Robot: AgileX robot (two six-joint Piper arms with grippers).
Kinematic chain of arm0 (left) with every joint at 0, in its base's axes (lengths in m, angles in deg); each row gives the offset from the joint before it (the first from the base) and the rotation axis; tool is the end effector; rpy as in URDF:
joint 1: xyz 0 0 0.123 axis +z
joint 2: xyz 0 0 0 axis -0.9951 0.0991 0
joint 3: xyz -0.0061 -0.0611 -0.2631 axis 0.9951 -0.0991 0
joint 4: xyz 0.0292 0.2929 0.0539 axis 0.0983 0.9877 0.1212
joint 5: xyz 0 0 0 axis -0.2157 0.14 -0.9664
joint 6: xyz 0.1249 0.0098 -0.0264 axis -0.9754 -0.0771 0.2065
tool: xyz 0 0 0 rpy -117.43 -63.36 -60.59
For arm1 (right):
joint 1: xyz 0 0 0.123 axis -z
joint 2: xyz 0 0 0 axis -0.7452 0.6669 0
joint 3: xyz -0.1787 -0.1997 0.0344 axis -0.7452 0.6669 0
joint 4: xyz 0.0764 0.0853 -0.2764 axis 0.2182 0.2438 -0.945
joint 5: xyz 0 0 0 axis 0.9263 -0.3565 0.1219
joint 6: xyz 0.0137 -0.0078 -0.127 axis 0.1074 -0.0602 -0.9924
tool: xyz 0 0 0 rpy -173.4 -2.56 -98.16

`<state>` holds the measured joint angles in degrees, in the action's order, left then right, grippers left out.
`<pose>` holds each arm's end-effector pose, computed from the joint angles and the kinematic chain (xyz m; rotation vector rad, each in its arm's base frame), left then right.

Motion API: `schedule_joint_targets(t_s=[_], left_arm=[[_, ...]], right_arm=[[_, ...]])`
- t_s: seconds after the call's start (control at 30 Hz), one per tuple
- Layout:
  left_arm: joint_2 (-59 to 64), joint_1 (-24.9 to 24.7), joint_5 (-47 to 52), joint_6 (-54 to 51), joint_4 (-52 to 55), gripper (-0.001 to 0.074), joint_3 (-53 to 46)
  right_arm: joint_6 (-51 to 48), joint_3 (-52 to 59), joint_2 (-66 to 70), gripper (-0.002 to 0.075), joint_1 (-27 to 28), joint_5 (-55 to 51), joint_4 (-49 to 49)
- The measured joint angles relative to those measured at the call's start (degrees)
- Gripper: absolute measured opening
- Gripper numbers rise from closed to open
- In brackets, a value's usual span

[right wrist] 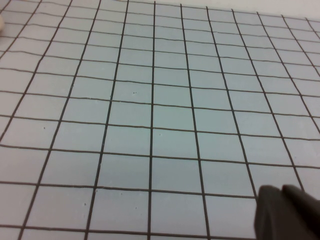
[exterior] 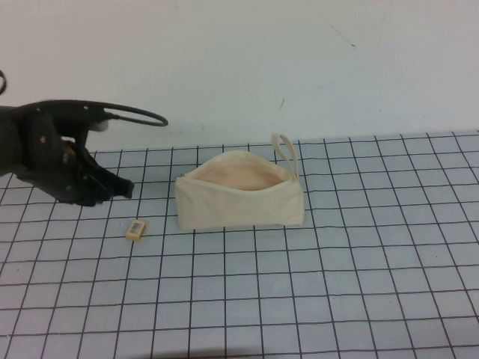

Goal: Put eraser into pencil case
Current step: Pick up the eraser from the table

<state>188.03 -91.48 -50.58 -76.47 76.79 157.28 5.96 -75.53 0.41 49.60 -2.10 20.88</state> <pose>0.4484 -0.0564 0.1662 0.1900 2.5197 -0.0399 0.1513 -0.0046 0.1621 -0.1037 1.8611 -0.1206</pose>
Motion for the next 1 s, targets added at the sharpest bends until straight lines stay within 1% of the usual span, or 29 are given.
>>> schedule_joint_targets(t_s=[0.13,0.2,0.23,0.27,0.4,0.47,0.5,0.6,0.7,0.83,0.97,1.0], left_arm=[[6.03,0.0,3.38,0.0,-0.91,0.0001,3.61],[8.69,0.0,4.8,-0.11,-2.15,0.0038,5.37],[9.64,0.0,5.31,-0.29,-2.9,0.0067,6.08],[10.71,0.0,6.04,-1.0,-3.82,0.0117,7.01],[13.77,0.0,8.86,-5.2,-8.85,0.0357,10.35],[14.85,0.0,9.89,-6.65,-10.73,0.0417,11.69],[15.33,0.0,10.12,-7.24,-11.54,0.0432,12.31],[16.62,0.0,10.22,-8.93,-12.9,0.0437,13.33],[17.94,0.0,10.22,-10.72,-12.87,0.0412,13.59],[18.65,0.0,10.36,-11.76,-12.09,0.0326,13.63],[18.78,0.0,10.76,-11.88,-11.29,0.0188,14.12],[18.78,0.0,11.25,-11.96,-10.83,0.0185,14.67]], right_arm=[[0.0,0.0,0.0,0.0,0.0,0.0,0.0],[0.0,0.0,0.0,0.0,0.0,0.0,0.0],[0.0,0.0,0.0,0.0,0.0,0.0,0.0],[0.0,0.0,0.0,0.0,0.0,0.0,0.0],[0.0,0.0,0.0,0.0,0.0,0.0,0.0],[0.0,0.0,0.0,0.0,0.0,0.0,0.0],[0.0,0.0,0.0,0.0,0.0,0.0,0.0],[0.0,0.0,0.0,0.0,0.0,0.0,0.0],[0.0,0.0,0.0,0.0,0.0,0.0,0.0],[0.0,0.0,0.0,0.0,0.0,0.0,0.0],[0.0,0.0,0.0,0.0,0.0,0.0,0.0],[0.0,0.0,0.0,0.0,0.0,0.0,0.0]])
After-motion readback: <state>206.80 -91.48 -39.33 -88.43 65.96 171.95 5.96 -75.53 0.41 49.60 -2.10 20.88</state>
